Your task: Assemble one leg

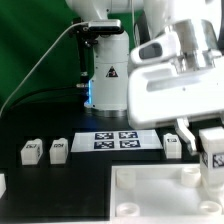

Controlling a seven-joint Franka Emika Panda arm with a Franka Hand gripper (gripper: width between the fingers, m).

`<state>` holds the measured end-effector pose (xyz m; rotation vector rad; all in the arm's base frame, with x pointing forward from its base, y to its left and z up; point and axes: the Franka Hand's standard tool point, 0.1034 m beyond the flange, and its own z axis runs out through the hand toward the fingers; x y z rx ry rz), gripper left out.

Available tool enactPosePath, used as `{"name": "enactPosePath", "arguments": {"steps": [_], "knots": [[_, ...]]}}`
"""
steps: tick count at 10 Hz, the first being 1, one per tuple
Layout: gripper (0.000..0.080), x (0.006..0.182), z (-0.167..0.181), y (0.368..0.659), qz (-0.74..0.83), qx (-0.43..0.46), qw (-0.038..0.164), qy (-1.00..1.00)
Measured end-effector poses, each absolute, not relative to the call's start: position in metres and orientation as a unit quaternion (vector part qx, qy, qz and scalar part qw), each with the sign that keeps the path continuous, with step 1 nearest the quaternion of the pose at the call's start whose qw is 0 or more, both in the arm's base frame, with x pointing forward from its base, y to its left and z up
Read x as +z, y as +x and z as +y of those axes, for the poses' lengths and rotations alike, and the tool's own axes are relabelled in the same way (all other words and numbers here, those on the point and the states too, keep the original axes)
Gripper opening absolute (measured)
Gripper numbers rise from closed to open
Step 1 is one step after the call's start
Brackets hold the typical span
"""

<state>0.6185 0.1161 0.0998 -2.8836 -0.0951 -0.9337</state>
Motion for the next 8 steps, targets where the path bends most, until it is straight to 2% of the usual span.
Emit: {"name": "enactPosePath", "arguments": {"steps": [2,8], "knots": [[0.0292,0.090,0.116,0.616,-0.031,-0.301,0.054,-0.952],[0.0292,0.078,0.107,0.613,-0.033,-0.292,0.049,-0.955]]}}
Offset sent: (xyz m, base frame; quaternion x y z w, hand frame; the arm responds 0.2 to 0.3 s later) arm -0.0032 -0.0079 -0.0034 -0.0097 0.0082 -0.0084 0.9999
